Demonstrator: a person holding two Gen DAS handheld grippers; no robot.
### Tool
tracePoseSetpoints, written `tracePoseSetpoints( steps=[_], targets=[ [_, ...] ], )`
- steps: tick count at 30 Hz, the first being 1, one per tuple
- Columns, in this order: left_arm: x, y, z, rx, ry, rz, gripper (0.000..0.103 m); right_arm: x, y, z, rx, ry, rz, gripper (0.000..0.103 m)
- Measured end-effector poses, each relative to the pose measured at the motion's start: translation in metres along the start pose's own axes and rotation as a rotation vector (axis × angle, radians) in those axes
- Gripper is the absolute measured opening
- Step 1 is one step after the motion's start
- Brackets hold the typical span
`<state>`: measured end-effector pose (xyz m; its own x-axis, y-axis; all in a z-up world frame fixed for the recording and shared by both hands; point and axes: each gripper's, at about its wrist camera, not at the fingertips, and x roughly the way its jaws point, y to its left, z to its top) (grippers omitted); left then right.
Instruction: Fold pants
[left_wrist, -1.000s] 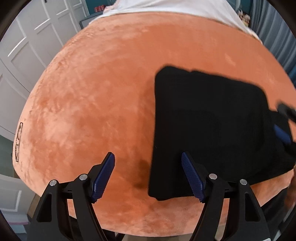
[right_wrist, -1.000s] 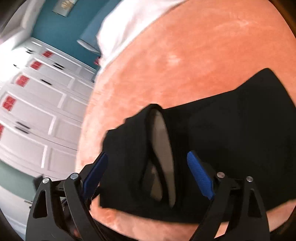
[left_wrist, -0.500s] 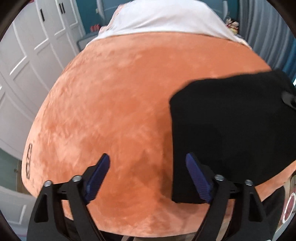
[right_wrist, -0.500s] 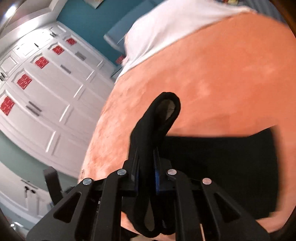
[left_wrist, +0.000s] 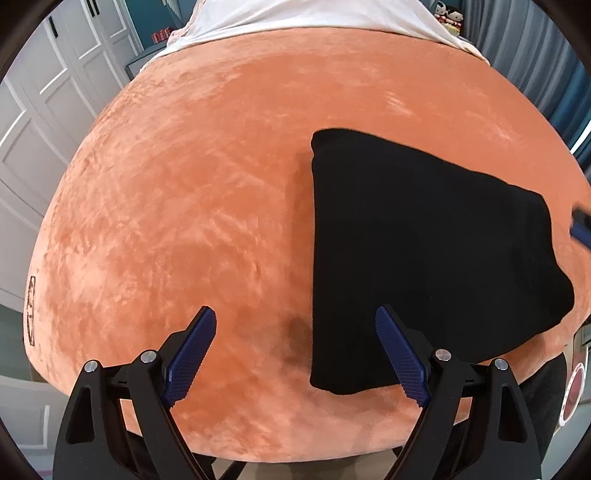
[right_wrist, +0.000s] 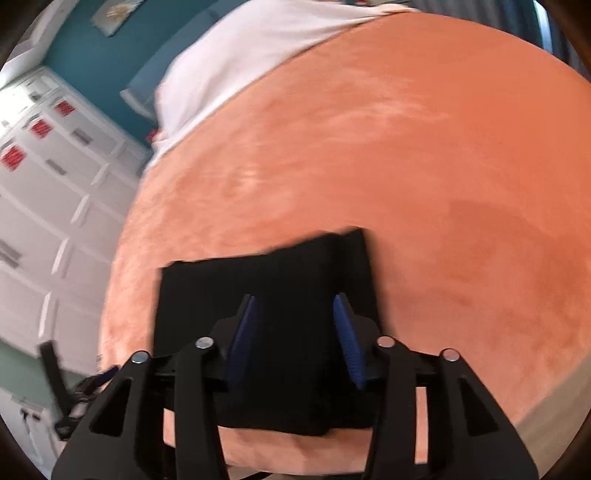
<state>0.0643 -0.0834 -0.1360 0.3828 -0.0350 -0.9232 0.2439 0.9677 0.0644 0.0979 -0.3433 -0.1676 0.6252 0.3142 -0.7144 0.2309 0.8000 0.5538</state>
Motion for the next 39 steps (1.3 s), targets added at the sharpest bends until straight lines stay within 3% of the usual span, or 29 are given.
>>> tracePoseSetpoints(
  steps=[4, 9, 12, 13, 14, 15, 17, 19, 20, 23, 26, 28, 32, 36, 38, 39],
  targets=[
    [0.003, -0.004, -0.005, 0.007, 0.004, 0.011, 0.086, 0.045, 0.057, 0.015, -0.13, 0.101, 0.084, 0.052],
    [0.006, -0.002, -0.011, 0.012, 0.021, 0.024, 0.086, 0.131, 0.153, 0.014, -0.302, 0.239, 0.18, 0.049],
    [0.009, 0.003, -0.013, -0.001, 0.038, 0.003, 0.086, 0.183, 0.176, 0.01, -0.379, 0.306, 0.097, 0.046],
    [0.009, 0.003, -0.013, 0.001, 0.042, -0.004, 0.086, 0.206, 0.172, 0.012, -0.384, 0.314, 0.033, 0.043],
    [0.01, 0.003, -0.013, 0.002, 0.044, -0.004, 0.086, 0.223, 0.16, 0.016, -0.377, 0.316, -0.035, 0.031],
    [0.009, 0.003, -0.013, 0.004, 0.039, -0.007, 0.086, 0.225, 0.153, 0.021, -0.339, 0.305, -0.013, 0.03],
    [0.007, 0.003, -0.011, 0.017, 0.028, -0.013, 0.086, 0.196, 0.141, 0.035, -0.214, 0.226, 0.07, 0.026],
    [0.005, 0.005, -0.012, 0.025, 0.013, -0.016, 0.086, 0.147, 0.13, 0.038, -0.209, 0.124, 0.105, 0.028],
    [0.005, 0.007, -0.012, 0.027, 0.007, -0.021, 0.086, 0.11, 0.118, 0.033, -0.231, 0.054, 0.082, 0.031],
    [0.011, 0.012, -0.014, 0.012, 0.013, -0.032, 0.086, 0.016, 0.049, 0.005, -0.157, -0.087, -0.043, 0.066],
    [0.017, 0.015, -0.015, -0.02, 0.022, -0.046, 0.086, -0.04, -0.019, -0.024, -0.037, -0.088, -0.141, 0.067],
    [0.024, 0.013, -0.016, -0.05, 0.043, -0.063, 0.086, -0.053, -0.049, -0.039, 0.012, -0.054, -0.13, 0.067],
    [0.022, 0.002, -0.014, -0.051, 0.046, -0.047, 0.086, -0.036, -0.057, -0.054, 0.053, -0.019, -0.048, 0.067],
    [0.004, -0.006, -0.013, -0.019, 0.009, -0.028, 0.086, -0.025, -0.043, -0.051, 0.001, -0.053, -0.082, 0.064],
    [0.0, -0.009, -0.012, -0.009, -0.004, -0.02, 0.086, -0.007, -0.045, -0.054, 0.022, 0.011, -0.109, 0.062],
    [-0.001, -0.01, -0.011, -0.01, -0.003, -0.018, 0.086, -0.001, -0.046, -0.057, 0.026, 0.03, -0.11, 0.052]
  ],
)
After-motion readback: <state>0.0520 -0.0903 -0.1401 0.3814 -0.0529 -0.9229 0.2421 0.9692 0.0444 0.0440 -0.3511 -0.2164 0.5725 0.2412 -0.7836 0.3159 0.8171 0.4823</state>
